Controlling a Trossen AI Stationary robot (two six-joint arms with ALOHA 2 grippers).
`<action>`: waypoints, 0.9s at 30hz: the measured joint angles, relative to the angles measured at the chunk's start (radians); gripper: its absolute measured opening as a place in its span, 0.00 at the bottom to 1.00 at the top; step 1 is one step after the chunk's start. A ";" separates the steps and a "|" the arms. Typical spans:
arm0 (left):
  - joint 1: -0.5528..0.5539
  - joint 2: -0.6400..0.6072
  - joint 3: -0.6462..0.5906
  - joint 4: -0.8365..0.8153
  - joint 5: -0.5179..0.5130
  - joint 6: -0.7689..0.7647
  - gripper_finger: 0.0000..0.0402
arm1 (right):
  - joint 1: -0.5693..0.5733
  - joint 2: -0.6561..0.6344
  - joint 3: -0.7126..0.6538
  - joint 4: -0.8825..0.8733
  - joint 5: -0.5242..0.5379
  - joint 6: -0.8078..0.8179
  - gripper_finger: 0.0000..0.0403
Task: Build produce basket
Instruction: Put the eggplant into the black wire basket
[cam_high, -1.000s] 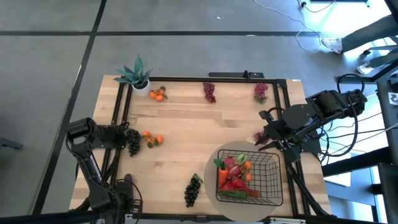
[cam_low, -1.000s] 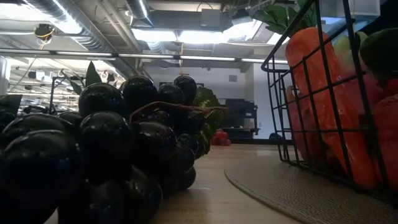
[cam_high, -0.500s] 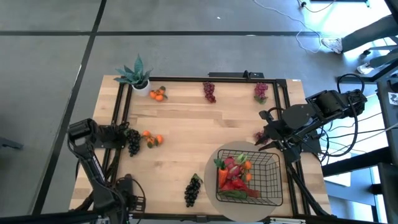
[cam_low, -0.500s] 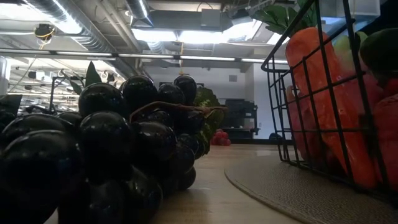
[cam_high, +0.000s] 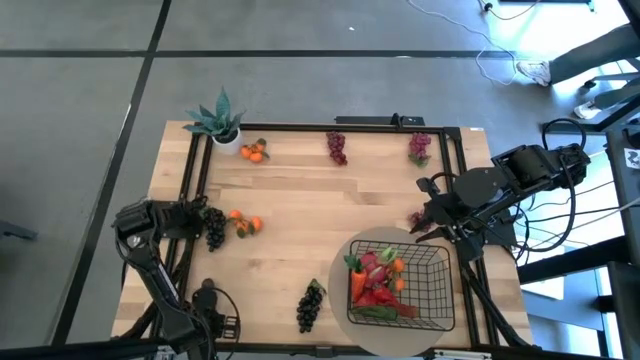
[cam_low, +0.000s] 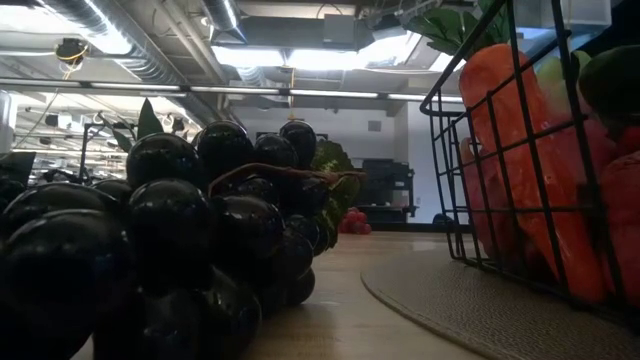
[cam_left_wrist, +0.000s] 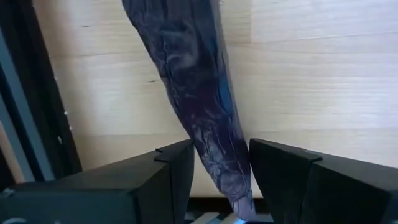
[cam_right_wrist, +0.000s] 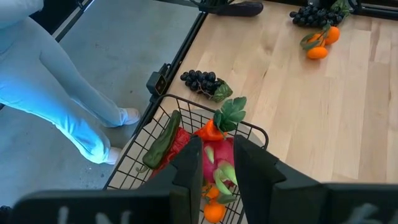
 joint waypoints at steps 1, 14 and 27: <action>0.000 0.006 0.000 -0.005 0.001 0.000 0.36 | 0.000 0.000 0.000 0.000 0.000 0.000 0.19; -0.011 0.024 0.002 -0.039 -0.047 0.106 0.36 | 0.000 0.000 0.000 0.000 0.000 0.002 0.19; -0.022 0.026 0.002 -0.052 -0.083 0.180 0.36 | 0.000 0.000 0.000 0.000 0.000 0.000 0.19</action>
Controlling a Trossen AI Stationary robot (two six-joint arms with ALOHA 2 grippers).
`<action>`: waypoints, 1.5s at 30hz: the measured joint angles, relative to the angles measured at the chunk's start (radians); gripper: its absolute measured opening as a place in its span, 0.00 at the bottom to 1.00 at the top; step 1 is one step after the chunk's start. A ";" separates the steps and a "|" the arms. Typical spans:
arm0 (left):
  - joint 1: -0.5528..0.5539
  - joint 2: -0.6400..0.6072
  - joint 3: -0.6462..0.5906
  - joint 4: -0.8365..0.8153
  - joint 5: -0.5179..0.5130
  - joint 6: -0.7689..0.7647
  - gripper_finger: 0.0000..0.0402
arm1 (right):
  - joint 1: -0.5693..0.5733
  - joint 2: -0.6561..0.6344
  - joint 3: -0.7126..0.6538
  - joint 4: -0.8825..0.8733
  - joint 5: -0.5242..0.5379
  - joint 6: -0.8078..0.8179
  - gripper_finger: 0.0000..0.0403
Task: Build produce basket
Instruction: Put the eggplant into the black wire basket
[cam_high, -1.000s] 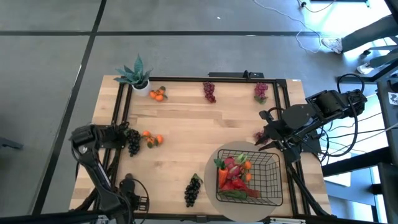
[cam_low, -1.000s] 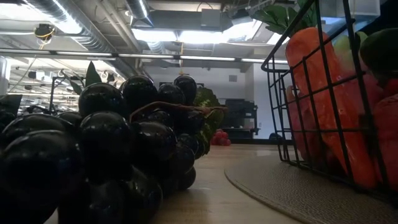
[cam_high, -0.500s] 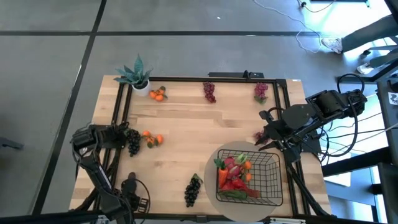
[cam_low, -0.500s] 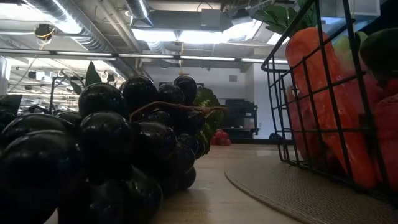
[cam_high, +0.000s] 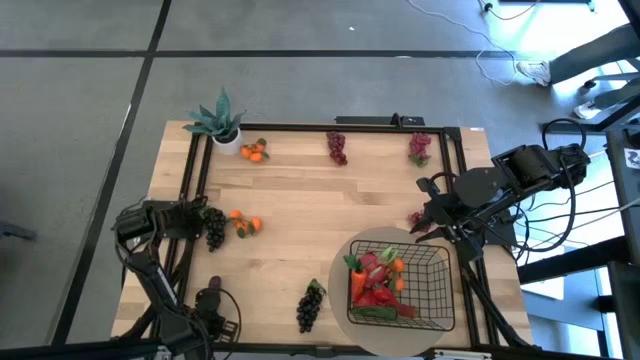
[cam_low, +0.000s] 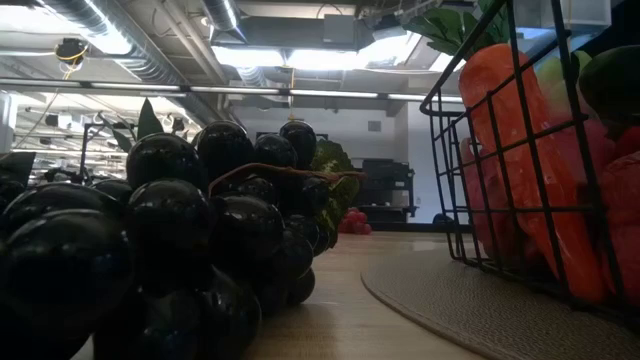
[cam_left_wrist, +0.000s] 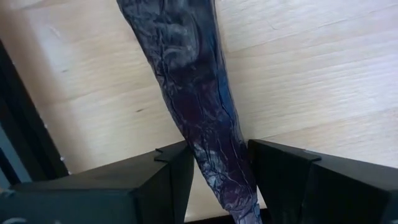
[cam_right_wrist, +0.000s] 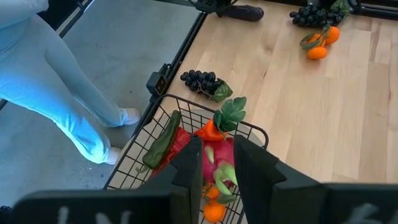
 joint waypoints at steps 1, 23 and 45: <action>-0.001 0.000 0.000 0.000 -0.002 0.003 0.36 | 0.000 0.000 0.000 0.000 0.000 0.001 0.19; 0.043 -0.009 -0.004 -0.026 -0.033 0.185 0.10 | 0.000 0.000 0.000 0.000 0.000 0.002 0.19; 0.267 -0.335 -0.002 -0.034 -0.331 0.835 0.10 | 0.000 0.000 0.000 0.000 0.000 0.002 0.19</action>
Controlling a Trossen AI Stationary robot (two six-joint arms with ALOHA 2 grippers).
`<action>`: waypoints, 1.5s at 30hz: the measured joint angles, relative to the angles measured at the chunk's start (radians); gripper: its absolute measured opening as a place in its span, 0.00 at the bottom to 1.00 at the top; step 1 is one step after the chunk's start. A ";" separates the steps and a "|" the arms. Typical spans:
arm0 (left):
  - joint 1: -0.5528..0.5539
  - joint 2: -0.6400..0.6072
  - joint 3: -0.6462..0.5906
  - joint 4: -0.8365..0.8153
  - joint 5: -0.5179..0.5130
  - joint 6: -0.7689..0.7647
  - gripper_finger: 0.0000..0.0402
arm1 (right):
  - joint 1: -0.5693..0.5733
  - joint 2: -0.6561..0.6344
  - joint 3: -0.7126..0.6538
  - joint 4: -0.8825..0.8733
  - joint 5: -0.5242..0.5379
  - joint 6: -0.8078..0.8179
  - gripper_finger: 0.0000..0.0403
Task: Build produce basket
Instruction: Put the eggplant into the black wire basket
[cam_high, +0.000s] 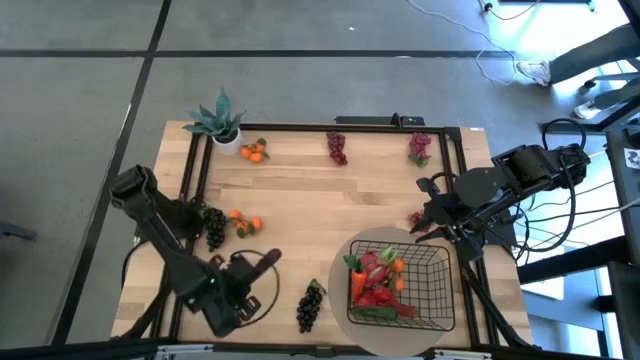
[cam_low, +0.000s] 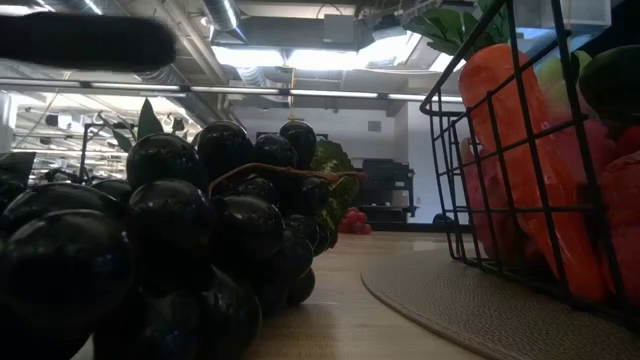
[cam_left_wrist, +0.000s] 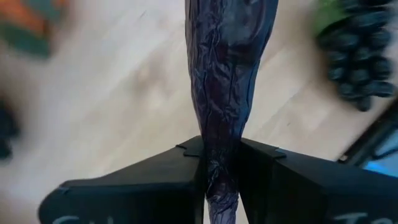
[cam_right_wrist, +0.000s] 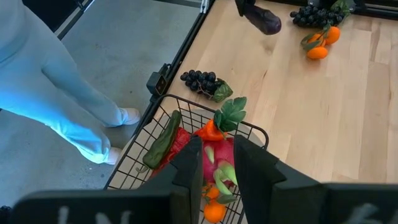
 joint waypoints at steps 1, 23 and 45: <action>0.017 -0.014 0.000 0.015 -0.004 0.061 0.10 | 0.000 0.000 0.000 0.000 0.000 -0.001 0.19; 0.420 -0.096 0.002 0.724 0.270 1.014 0.10 | 0.001 -0.022 0.000 -0.010 -0.010 0.118 0.19; 0.506 0.115 0.002 1.282 0.313 1.072 0.10 | 0.048 -0.106 0.001 -0.040 0.185 0.237 0.19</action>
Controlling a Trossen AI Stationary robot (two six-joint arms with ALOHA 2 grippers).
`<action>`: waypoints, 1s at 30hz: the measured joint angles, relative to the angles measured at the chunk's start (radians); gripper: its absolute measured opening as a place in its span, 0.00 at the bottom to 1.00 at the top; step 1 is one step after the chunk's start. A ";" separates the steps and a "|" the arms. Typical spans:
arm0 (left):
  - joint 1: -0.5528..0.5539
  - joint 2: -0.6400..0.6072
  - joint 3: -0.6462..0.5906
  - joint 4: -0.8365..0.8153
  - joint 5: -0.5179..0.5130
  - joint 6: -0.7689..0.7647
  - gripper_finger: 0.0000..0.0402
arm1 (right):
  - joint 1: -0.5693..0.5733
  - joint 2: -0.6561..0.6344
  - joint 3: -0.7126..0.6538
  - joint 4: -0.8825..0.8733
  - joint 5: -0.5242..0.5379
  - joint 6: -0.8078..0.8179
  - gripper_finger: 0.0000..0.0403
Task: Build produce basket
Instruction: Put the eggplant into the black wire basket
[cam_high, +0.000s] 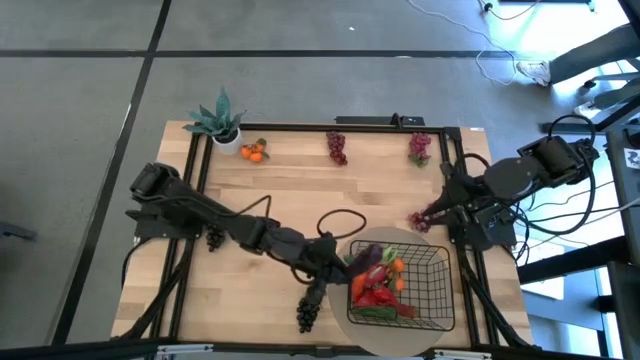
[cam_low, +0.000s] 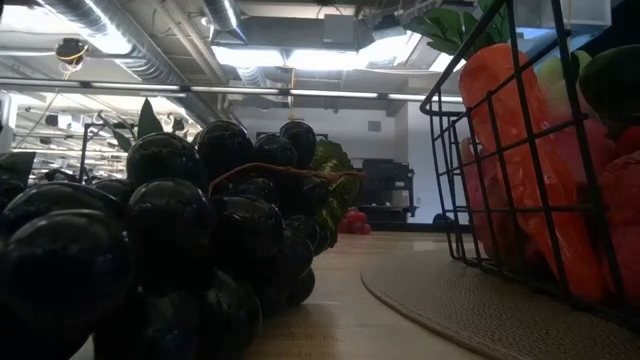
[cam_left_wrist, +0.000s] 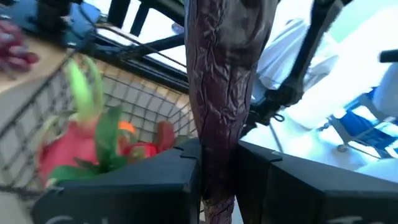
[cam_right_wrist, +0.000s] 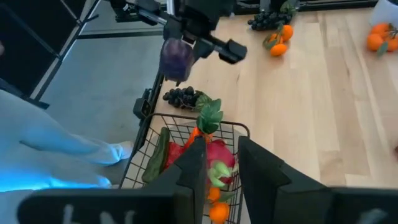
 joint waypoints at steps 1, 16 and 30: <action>0.002 0.013 0.000 0.029 0.008 0.000 0.10 | 0.000 0.000 0.000 0.000 -0.012 -0.003 0.19; 0.032 0.217 0.000 0.283 0.127 -0.078 0.10 | 0.000 0.000 0.000 -0.011 -0.036 -0.022 0.19; 0.032 0.248 0.000 0.281 0.170 -0.105 0.10 | 0.000 0.002 0.000 -0.016 -0.037 -0.053 0.19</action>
